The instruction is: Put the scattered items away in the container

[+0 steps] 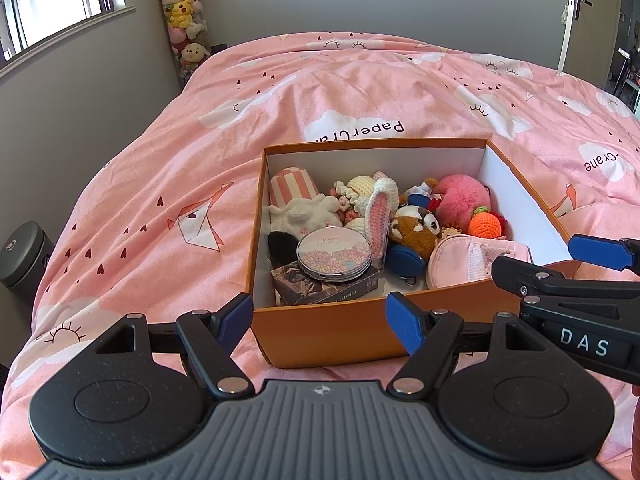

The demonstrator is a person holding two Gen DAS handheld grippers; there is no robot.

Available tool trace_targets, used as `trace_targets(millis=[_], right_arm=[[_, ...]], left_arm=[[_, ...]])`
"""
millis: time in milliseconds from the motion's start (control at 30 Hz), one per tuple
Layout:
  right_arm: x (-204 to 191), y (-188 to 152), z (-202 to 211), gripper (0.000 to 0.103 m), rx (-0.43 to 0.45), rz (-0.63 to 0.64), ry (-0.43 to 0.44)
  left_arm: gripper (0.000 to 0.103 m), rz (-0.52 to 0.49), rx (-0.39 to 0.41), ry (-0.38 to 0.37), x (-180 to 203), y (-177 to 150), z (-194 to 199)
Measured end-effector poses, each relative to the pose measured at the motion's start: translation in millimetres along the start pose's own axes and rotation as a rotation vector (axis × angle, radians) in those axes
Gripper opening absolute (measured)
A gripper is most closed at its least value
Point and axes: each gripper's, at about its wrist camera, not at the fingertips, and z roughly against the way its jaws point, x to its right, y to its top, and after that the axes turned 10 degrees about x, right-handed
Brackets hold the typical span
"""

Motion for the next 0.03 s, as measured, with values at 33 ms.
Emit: trace_targets(millis=[33], right_arm=[[-0.1,0.0,0.0,0.078,0.000,0.000,0.000]], left_arm=[[0.086,0.000,0.000,0.001,0.1,0.0,0.0]])
